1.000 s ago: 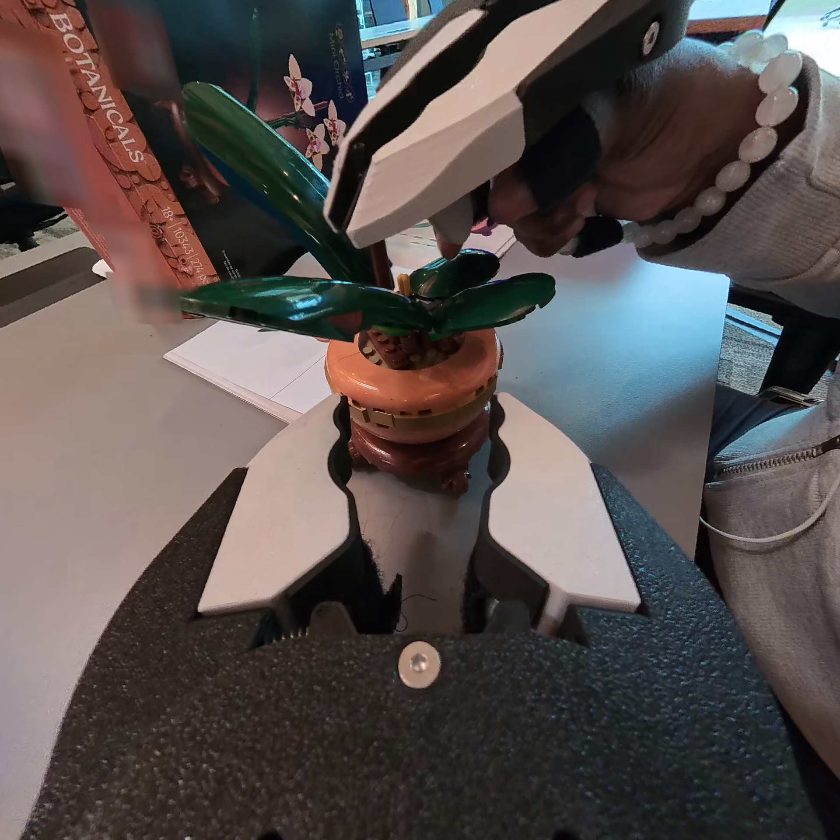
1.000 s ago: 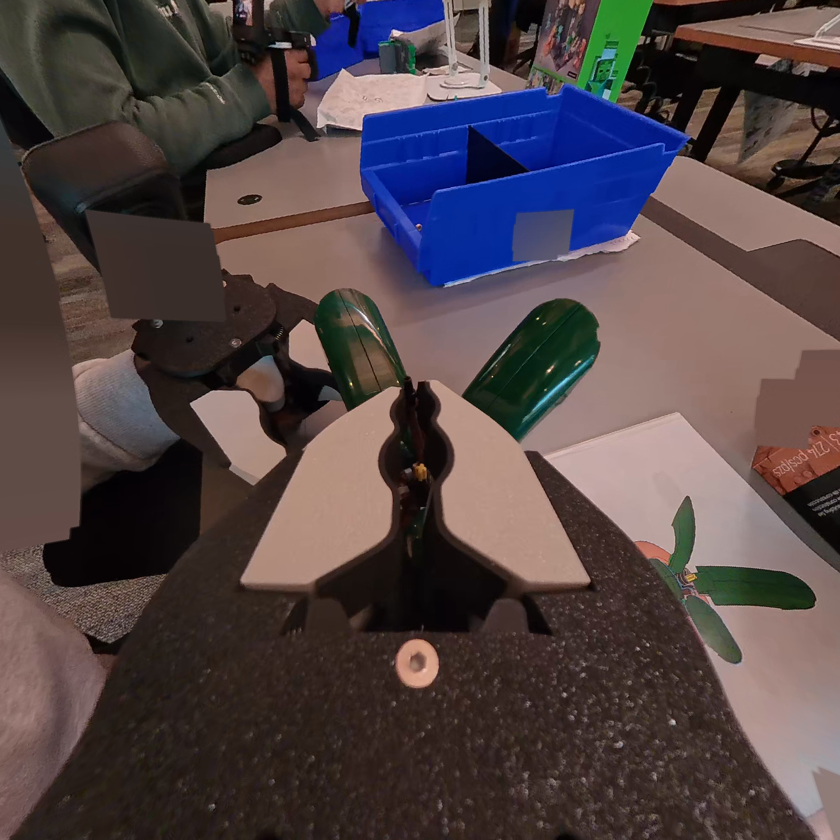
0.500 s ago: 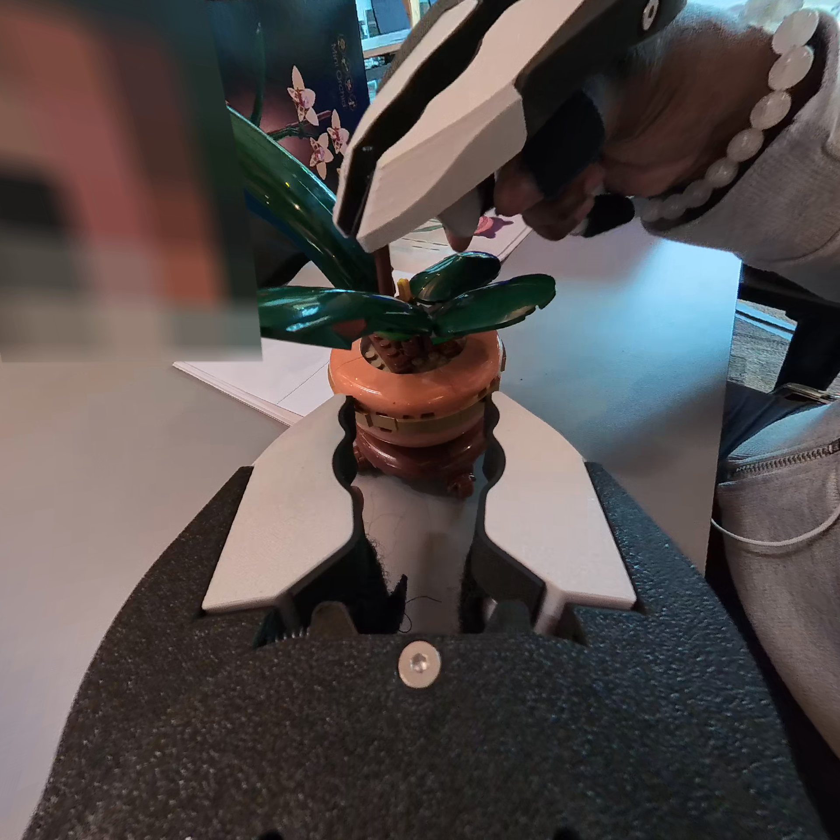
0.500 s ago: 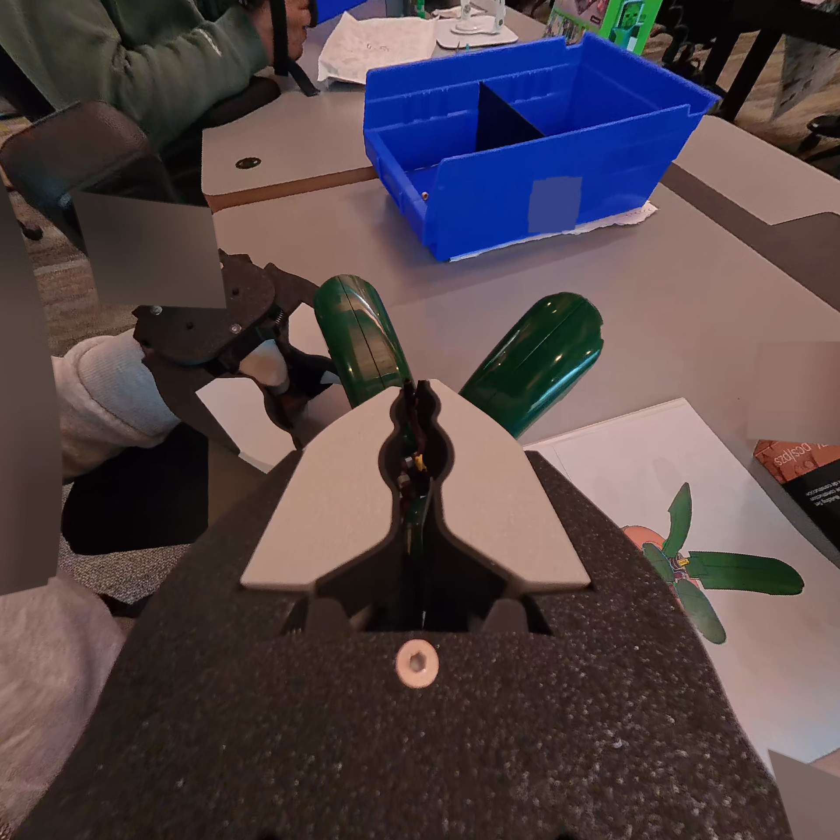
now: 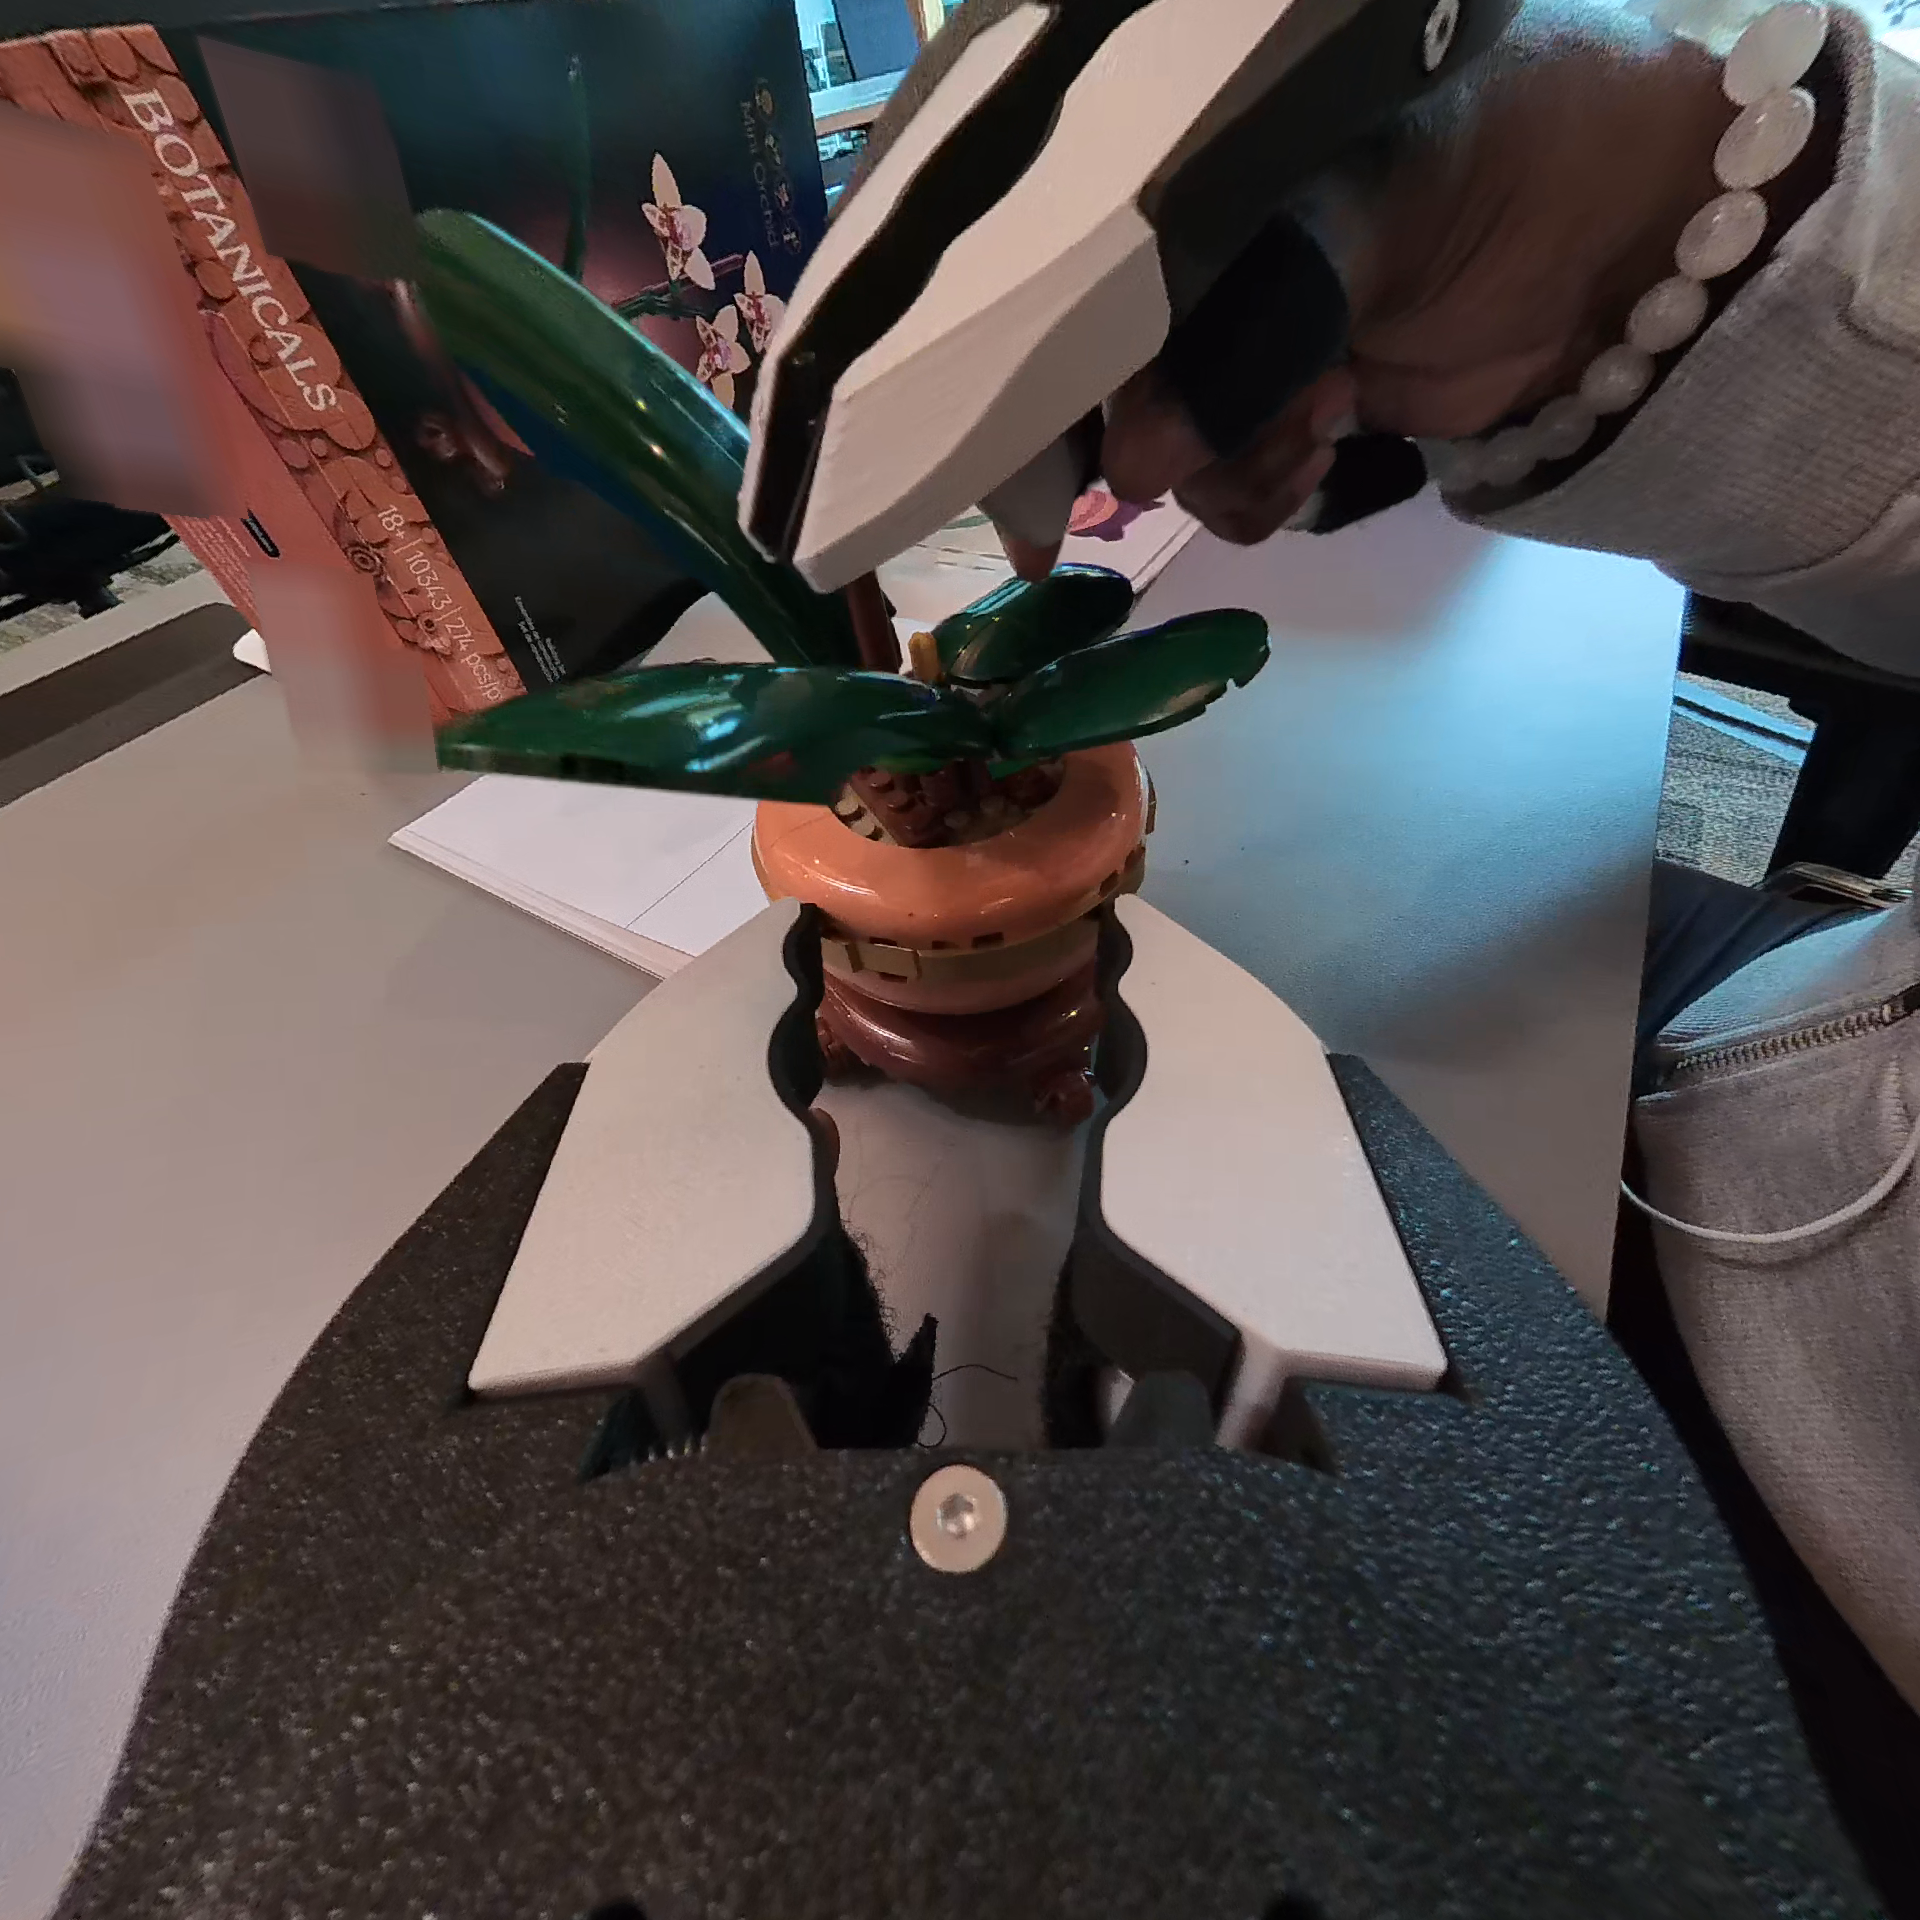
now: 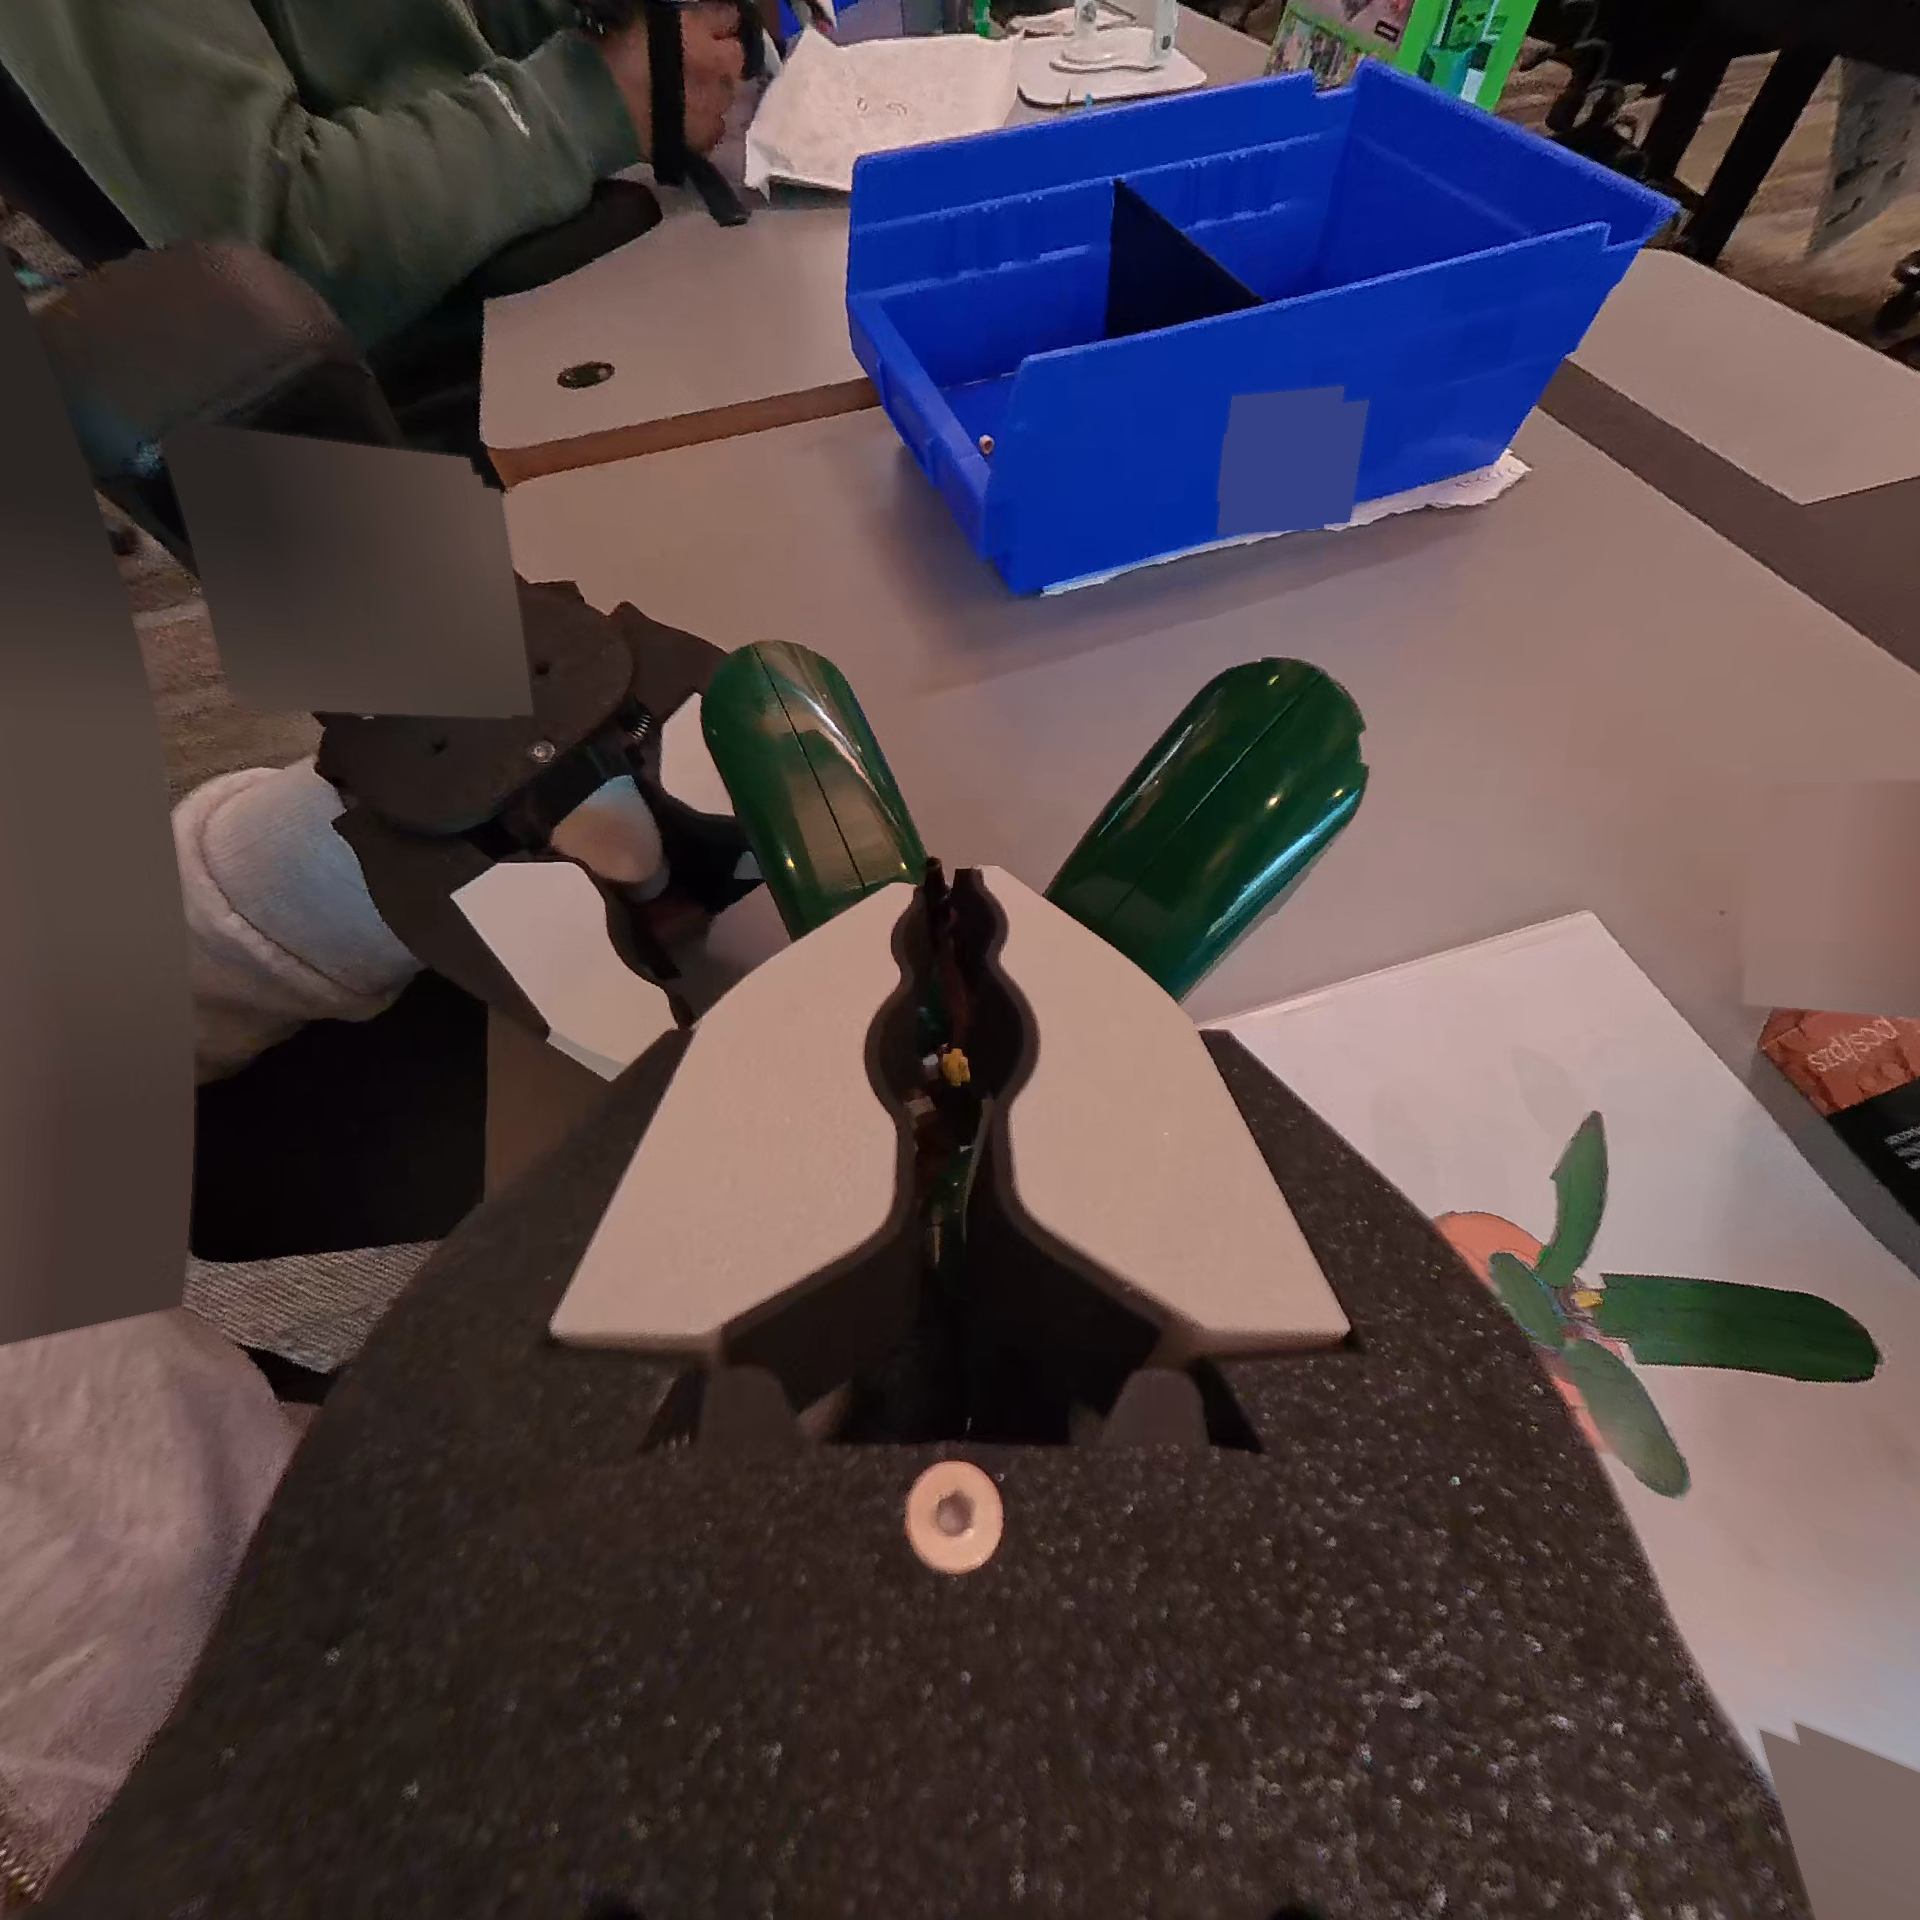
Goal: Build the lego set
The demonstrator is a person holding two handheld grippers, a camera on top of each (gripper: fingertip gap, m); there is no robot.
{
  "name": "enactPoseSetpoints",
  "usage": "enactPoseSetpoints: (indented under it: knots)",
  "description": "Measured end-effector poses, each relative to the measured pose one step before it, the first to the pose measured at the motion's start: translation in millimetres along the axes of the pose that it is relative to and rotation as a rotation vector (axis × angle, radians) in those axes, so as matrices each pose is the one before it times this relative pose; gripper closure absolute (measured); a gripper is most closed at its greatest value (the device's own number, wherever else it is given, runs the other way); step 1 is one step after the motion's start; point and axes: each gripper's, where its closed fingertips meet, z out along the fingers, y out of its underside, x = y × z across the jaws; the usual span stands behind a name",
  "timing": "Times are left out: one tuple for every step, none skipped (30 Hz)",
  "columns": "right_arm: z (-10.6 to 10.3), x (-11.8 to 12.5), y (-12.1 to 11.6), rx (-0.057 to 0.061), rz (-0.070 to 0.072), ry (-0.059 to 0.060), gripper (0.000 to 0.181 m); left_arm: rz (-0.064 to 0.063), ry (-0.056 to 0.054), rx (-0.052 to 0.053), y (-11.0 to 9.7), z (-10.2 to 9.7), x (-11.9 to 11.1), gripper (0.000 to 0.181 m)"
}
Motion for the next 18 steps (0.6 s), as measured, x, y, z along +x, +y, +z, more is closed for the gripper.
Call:
enactPoseSetpoints:
  knots:
    - [-0.53, -0.14, 0.00, 0.0149, 0.0230, -0.0169, 0.177, -0.0015, 0.0011, 0.0001, 0.01, 0.04, 0.04, 0.132]
    - [-1.26, 0.87, 0.29, 0.0077, 0.0128, -0.0054, 0.177, -0.0002, 0.0009, 0.0002, -0.01, -0.01, 0.04, 0.132]
    - [-0.87, 0.55, 0.21, -0.0020, -0.0017, 0.0016, 0.176, 0.0013, 0.0000, 0.0003, -0.10, 0.17, 0.06, 0.131]
    - [0.30, -0.06, -0.17, -0.0057, -0.0116, 0.0054, 0.176, 0.0010, -0.0001, 0.0004, -0.01, 0.20, 0.08, 0.131]
    - [1.14, -0.14, -0.61, -0.0033, -0.0135, 0.0096, 0.176, -0.0010, 0.0002, -0.0001, -0.07, 0.00, -0.14, 0.131]
    - [0.86, -0.08, -0.85, 0.0015, -0.0048, 0.0080, 0.176, -0.0020, -0.0001, -0.0001, 0.11, -0.21, -0.22, 0.131]
    - [0.45, 0.04, -0.97, 0.0109, -0.0111, 0.0050, 0.176, -0.0002, -0.0016, -0.0001, 0.13, -0.07, -0.15, 0.131]
    - [-0.40, 0.02, -0.55, 0.0098, -0.0098, 0.0007, 0.176, 0.0030, -0.0032, -0.0005, 0.11, -0.11, 0.04, 0.131]
    - [-0.40, -0.62, 1.83, -0.0120, -0.0111, -0.0055, 0.171, 0.0062, -0.0030, -0.0006, 0.07, -0.10, 0.25, 0.131]
    - [-0.61, -1.27, 1.27, -0.0135, -0.0039, -0.0104, 0.159, 0.0078, -0.0017, -0.0011, 0.11, 0.16, 0.54, 0.131]
    - [-3.02, -1.26, -4.36, 0.0239, 0.0078, -0.0089, 0.151, 0.0060, -0.0010, -0.0020, 0.25, 0.12, 0.53, 0.130]
    - [-5.28, -0.31, -9.07, 0.0553, -0.0007, -0.0030, 0.150, 0.0031, 0.0000, -0.0014, 0.15, 0.16, 0.23, 0.130]
    - [-5.77, 1.36, -8.18, 0.0478, -0.0080, 0.0110, 0.150, 0.0015, 0.0009, 0.0000, 0.00, -0.13, 0.25, 0.129]
    - [-4.54, 2.63, -3.76, 0.0125, -0.0202, 0.0188, 0.151, 0.0011, 0.0000, 0.0008, -0.10, -0.07, 0.18, 0.128]
    - [-2.69, 2.75, 1.64, -0.0210, -0.0315, 0.0183, 0.151, 0.0013, -0.0012, 0.0013, -0.13, -0.15, -0.06, 0.128]
    - [-0.88, 2.15, 5.45, -0.0384, -0.0333, 0.0149, 0.153, 0.0008, -0.0021, 0.0012, -0.12, -0.16, -0.14, 0.128]
    - [0.84, -0.26, 5.50, -0.0311, -0.0250, 0.0013, 0.156, -0.0005, -0.0023, -0.0007, 0.07, 0.04, -0.30, 0.128]
    - [1.59, -2.74, 2.59, -0.0089, -0.0112, -0.0119, 0.157, -0.0010, -0.0005, -0.0029, 0.39, 0.19, -0.11, 0.128]
